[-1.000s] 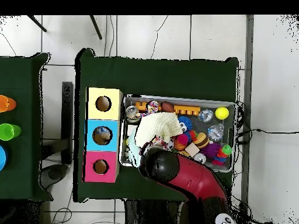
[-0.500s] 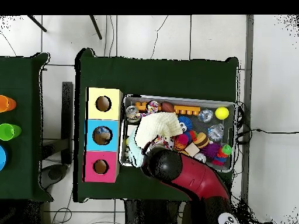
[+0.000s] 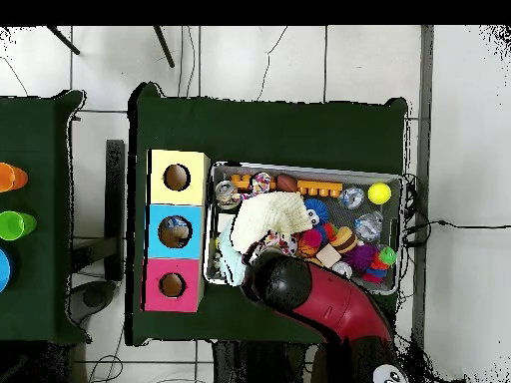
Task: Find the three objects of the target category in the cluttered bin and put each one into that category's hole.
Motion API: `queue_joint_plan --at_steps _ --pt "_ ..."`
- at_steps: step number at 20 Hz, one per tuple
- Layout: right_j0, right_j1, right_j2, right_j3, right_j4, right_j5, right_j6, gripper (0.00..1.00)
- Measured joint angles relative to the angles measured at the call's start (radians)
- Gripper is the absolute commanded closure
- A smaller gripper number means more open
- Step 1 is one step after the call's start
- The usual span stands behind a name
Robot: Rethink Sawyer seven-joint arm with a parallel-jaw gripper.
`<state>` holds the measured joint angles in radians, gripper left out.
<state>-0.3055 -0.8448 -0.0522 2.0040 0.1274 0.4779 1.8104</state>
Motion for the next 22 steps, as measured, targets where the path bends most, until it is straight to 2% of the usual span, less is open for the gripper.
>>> queue_joint_plan --at_steps 22 --pt "0.026 0.000 -0.002 -0.001 -0.001 0.000 0.000 0.00"
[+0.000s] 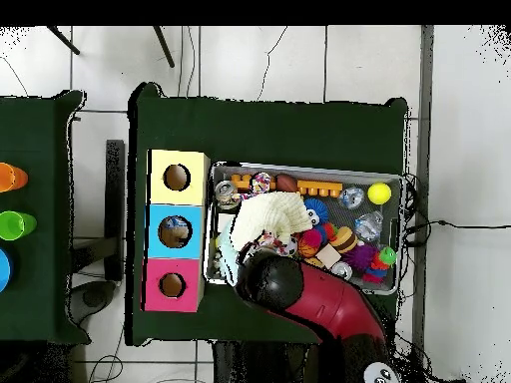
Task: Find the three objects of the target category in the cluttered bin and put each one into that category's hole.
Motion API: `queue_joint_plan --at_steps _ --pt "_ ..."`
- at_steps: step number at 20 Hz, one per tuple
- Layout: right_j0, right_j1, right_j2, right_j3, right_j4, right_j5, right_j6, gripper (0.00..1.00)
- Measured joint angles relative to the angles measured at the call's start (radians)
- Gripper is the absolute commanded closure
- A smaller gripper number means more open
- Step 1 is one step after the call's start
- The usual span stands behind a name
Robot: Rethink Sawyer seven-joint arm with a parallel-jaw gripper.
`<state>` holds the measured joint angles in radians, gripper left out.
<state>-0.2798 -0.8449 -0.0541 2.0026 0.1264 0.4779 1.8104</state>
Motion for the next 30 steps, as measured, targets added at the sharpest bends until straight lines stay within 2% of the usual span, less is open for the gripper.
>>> queue_joint_plan --at_steps 10,11,30 --pt "0.006 -0.001 0.000 -0.001 0.000 0.000 0.000 0.00" --pt "0.006 -0.001 0.000 -0.001 0.000 0.000 0.000 1.00" --pt "0.008 0.000 -0.001 -0.036 -0.001 0.001 0.000 1.00"
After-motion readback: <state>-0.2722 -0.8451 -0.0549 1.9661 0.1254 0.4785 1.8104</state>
